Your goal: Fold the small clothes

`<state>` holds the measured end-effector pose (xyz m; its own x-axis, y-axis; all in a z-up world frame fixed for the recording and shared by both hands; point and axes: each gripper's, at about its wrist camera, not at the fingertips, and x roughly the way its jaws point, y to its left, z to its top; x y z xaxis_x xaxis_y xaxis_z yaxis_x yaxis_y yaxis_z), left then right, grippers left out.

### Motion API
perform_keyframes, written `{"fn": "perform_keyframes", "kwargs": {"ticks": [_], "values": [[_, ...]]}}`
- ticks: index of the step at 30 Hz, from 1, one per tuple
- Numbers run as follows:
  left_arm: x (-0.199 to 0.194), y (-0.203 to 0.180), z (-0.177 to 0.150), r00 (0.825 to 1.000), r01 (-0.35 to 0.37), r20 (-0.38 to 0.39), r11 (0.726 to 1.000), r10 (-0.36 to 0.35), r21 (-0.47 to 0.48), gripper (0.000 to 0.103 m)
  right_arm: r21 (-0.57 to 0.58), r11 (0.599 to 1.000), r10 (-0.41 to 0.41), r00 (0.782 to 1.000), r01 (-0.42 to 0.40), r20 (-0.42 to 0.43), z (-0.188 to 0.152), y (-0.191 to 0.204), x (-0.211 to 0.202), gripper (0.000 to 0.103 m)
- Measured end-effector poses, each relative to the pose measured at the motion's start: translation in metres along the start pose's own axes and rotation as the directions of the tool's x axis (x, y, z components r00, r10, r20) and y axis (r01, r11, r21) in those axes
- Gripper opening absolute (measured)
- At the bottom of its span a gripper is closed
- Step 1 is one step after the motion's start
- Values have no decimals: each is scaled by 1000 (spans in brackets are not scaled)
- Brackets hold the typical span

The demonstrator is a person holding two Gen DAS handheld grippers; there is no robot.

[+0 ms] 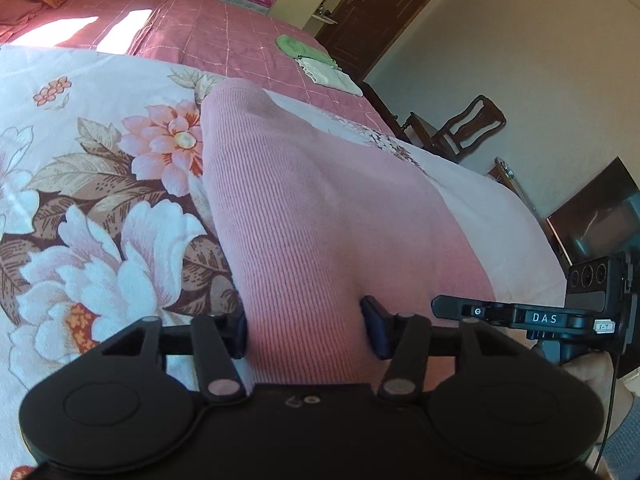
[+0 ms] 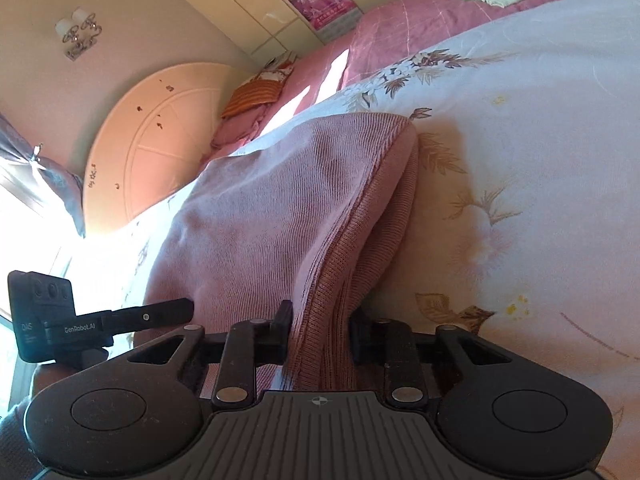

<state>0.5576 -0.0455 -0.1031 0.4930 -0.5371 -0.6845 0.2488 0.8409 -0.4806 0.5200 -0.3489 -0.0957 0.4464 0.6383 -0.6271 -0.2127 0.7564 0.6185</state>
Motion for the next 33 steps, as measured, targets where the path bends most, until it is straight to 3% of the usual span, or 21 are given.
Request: {"fn": "perform_keyframes", "kwargs": {"ticks": [3,6,17,26,33], "values": [[-7,-20,2,998,-61,24,994,60,90,39,-93,991,-92,996,93,21,-4,28,3,21],[-18,-33,1,996,-81,53,987,74,138,35,-151,978,-134,989,142,65,-8,52,2,20],[-91,-39,5,991,-62,130,970,32,235,35,-233,953,-161,975,194,150,-19,133,-22,19],[-163,24,-3,988,-77,150,974,45,213,35,-295,940,-132,980,172,152,-40,226,16,19],[-205,94,-23,986,-107,140,984,87,143,35,-309,944,-89,992,113,90,-67,281,83,19]]}}
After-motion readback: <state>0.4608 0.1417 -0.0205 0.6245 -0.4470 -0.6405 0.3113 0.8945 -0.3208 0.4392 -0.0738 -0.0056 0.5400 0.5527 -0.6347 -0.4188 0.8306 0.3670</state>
